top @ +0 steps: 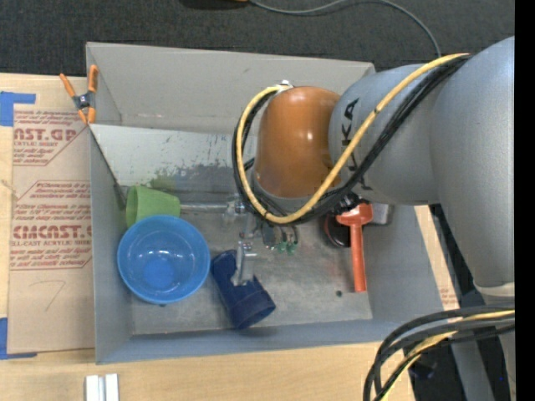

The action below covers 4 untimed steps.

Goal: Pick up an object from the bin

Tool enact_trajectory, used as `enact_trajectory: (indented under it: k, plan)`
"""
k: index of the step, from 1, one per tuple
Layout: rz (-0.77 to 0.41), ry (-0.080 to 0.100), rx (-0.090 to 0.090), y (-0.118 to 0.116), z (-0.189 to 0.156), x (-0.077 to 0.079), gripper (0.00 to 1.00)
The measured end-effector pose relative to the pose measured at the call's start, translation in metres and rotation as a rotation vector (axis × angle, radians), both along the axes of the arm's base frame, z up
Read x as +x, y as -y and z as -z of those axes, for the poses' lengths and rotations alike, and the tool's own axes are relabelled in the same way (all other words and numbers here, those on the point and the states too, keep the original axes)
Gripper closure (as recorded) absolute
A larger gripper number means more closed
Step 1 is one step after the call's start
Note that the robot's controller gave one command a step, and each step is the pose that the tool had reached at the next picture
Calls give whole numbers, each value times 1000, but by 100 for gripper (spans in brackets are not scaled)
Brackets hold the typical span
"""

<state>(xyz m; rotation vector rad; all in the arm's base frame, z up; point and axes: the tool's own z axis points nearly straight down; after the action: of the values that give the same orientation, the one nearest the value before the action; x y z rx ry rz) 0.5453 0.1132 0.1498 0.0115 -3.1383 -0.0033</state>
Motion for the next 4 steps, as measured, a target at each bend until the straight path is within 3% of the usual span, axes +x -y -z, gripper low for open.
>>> enact_trajectory:
  k: [1,2,3,4]
  plan:
    - [-43,11,-1,6,-3,-57,0]
    - [113,19,6,-15,48,-51,0]
    - [119,19,6,-16,49,-50,0]
    - [148,22,9,-16,77,-41,0]
